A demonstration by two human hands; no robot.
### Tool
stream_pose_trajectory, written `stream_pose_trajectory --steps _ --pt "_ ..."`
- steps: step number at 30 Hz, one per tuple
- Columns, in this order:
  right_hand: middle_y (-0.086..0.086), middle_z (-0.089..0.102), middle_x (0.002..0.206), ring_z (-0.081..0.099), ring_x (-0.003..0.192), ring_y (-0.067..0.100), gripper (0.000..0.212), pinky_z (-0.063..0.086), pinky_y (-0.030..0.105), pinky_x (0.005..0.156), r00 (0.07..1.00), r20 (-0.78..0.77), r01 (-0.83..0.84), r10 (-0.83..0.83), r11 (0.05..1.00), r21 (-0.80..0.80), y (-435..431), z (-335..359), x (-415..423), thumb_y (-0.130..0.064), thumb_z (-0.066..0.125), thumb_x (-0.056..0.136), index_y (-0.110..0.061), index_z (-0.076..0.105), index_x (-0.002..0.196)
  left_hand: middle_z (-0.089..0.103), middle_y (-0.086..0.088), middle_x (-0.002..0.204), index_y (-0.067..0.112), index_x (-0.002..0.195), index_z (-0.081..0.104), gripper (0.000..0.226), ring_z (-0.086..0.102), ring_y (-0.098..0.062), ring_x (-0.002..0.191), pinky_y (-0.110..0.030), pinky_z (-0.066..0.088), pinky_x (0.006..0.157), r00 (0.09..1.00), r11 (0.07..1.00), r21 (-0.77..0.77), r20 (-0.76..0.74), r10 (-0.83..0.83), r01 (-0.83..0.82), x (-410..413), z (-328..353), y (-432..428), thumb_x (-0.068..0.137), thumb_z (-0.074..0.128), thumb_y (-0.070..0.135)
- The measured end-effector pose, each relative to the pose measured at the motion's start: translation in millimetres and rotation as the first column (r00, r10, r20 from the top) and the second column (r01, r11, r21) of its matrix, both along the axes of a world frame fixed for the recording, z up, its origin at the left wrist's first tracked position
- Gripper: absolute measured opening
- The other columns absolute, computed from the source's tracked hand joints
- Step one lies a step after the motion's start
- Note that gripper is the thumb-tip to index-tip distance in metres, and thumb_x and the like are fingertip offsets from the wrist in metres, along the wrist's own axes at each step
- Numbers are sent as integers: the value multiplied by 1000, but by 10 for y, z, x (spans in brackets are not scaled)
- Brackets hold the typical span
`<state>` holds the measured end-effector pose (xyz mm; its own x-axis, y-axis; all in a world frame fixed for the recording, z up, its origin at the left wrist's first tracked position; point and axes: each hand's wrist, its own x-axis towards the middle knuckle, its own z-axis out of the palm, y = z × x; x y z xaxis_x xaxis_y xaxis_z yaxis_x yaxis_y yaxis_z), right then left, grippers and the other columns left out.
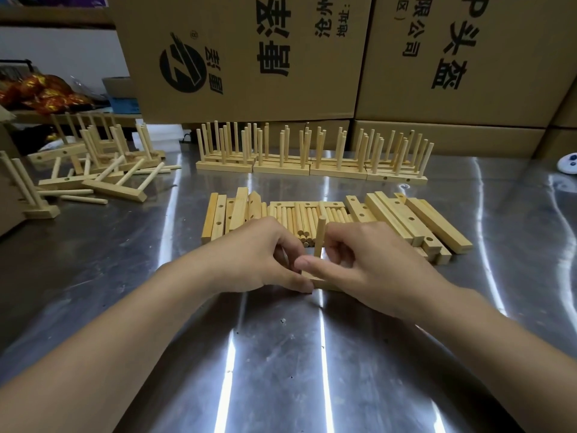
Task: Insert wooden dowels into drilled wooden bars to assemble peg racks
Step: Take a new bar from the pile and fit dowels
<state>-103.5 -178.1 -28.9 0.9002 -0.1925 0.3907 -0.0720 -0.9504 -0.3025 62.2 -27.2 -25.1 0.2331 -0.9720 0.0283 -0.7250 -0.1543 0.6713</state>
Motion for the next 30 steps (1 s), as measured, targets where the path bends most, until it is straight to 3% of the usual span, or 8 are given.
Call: stream_pose_trajectory --steps 3,9,14,19,28,30 --pt "-11 52 58 50 56 8 54 36 30 51 998 43 47 -44 997 -56 -7 25 22 -77 37 96 -31 51 70 73 12 82 38 87 78 17 66 -5 75 -29 55 72 1000 1000 -2 5 28 -28 7 -13 -1 79 92 43" --pt "-16 49 68 48 60 4 40 28 25 55 998 -56 22 -28 993 -114 73 -5 33 -61 20 105 -39 39 77 73 15 84 43 80 75 17 66 -2 77 -22 50 70 998 999 4 51 48 -49 5 -2 -17 78 92 45" --pt "-13 50 67 48 60 5 41 27 26 53 996 -82 22 -34 989 -145 100 38 42 -58 19 104 -36 41 77 71 22 79 44 76 71 20 66 1 76 -20 49 70 998 999 19 61 33 -34 9 0 -17 80 91 44" --pt "-13 48 57 47 53 7 47 25 29 50 995 66 83 -75 988 -127 114 60 36 -62 25 102 -35 42 68 73 14 85 38 93 79 19 68 -4 80 -26 54 74 998 999 25 38 41 -42 6 3 -12 80 90 44" --pt "-8 50 65 47 60 10 43 27 32 53 996 -43 66 -72 989 -131 112 57 67 -55 16 99 -30 42 74 73 16 81 48 76 72 20 67 -1 76 -25 52 71 997 998 16 53 56 -57 -5 -1 -10 77 92 48" --pt "-8 49 65 47 59 9 42 25 30 52 997 -48 58 -64 990 -130 110 54 57 -54 17 100 -31 41 74 73 15 83 46 82 74 18 67 -3 78 -29 56 74 997 998 17 55 58 -59 -5 -5 -9 77 92 47"
